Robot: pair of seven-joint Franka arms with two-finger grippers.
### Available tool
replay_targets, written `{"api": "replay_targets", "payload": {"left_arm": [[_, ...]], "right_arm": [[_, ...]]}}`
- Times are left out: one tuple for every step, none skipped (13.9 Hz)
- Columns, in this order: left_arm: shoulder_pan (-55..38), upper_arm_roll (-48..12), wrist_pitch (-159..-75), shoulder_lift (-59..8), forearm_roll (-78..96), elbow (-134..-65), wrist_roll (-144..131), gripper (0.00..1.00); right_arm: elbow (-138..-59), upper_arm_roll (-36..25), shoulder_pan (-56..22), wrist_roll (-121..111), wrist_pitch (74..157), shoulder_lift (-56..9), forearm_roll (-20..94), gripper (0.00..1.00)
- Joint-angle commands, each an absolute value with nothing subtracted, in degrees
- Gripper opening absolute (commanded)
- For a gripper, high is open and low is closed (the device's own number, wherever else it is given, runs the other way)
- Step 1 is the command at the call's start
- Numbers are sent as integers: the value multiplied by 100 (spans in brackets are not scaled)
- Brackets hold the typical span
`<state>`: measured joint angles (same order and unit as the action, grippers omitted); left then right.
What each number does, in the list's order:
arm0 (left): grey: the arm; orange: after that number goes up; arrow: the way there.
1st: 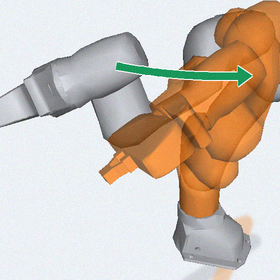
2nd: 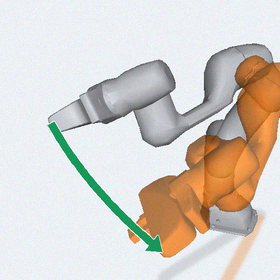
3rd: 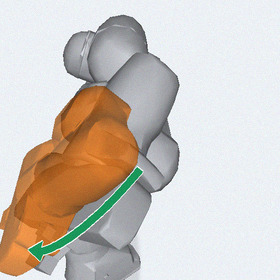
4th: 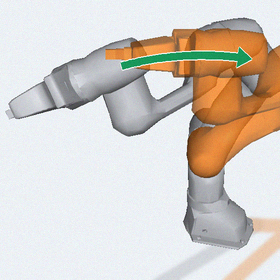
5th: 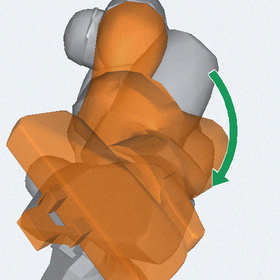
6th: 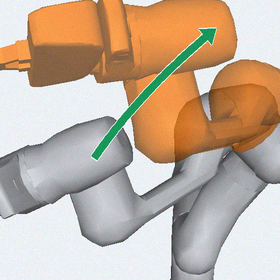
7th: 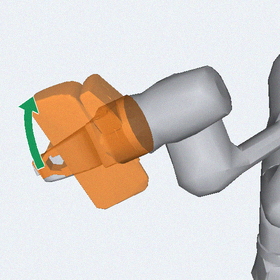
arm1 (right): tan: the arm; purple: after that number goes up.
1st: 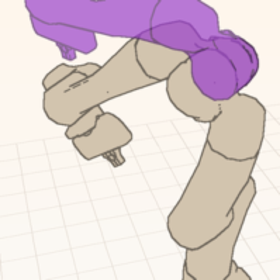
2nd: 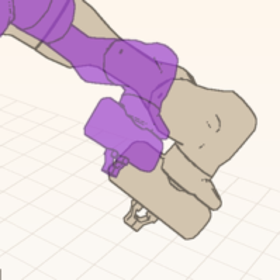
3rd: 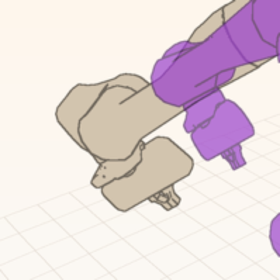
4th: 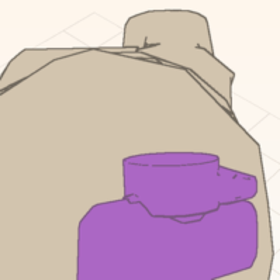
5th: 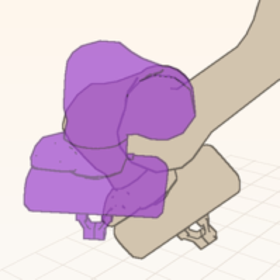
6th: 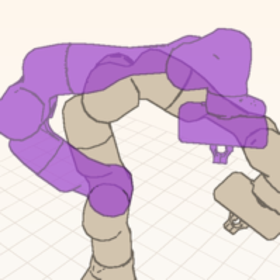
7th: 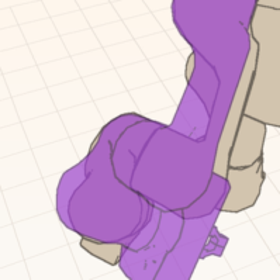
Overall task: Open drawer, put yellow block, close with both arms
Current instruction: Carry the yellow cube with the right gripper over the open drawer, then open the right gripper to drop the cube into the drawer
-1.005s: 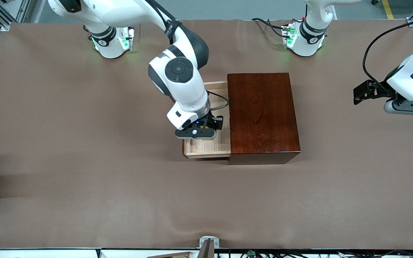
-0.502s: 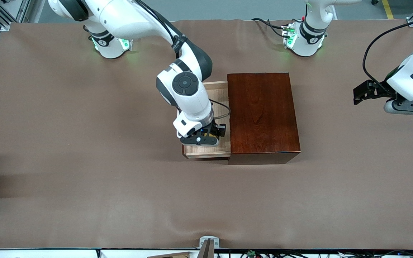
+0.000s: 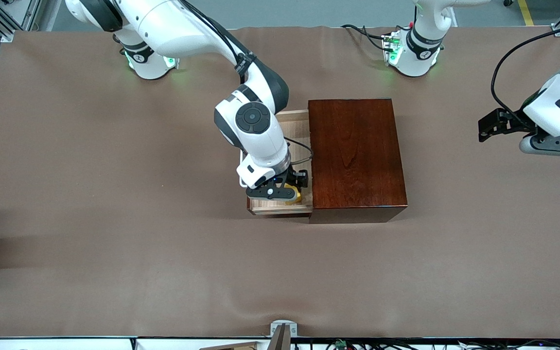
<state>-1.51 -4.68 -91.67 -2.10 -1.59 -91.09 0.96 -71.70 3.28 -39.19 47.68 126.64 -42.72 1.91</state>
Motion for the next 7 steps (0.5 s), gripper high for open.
{"api": "replay_targets", "payload": {"left_arm": [[-167,-483,-9114,-290,-53,-8974,176,100],[-184,-483,-9114,-290,-44,-8965,176,100],[-193,-483,-9114,-290,-53,-8965,176,100],[-193,-483,-9114,-299,-35,-8947,184,100],[-193,-483,-9114,-299,-35,-8947,185,100],[-176,-483,-9114,-299,-35,-8956,193,100],[-158,-483,-9114,-360,-35,-8939,202,100]], "right_arm": [[-7031,264,-3964,4834,12613,-4263,237,100],[-7005,272,-3929,4808,12560,-4176,263,100],[-7005,272,-3877,4808,12542,-4097,281,100],[-6996,272,-3841,4799,12298,-3939,281,100],[-6987,264,-3815,4799,12017,-3807,264,100],[-6987,255,-3745,4799,11841,-3675,264,100],[-6987,255,-3657,4799,11717,-3500,281,100]]}}
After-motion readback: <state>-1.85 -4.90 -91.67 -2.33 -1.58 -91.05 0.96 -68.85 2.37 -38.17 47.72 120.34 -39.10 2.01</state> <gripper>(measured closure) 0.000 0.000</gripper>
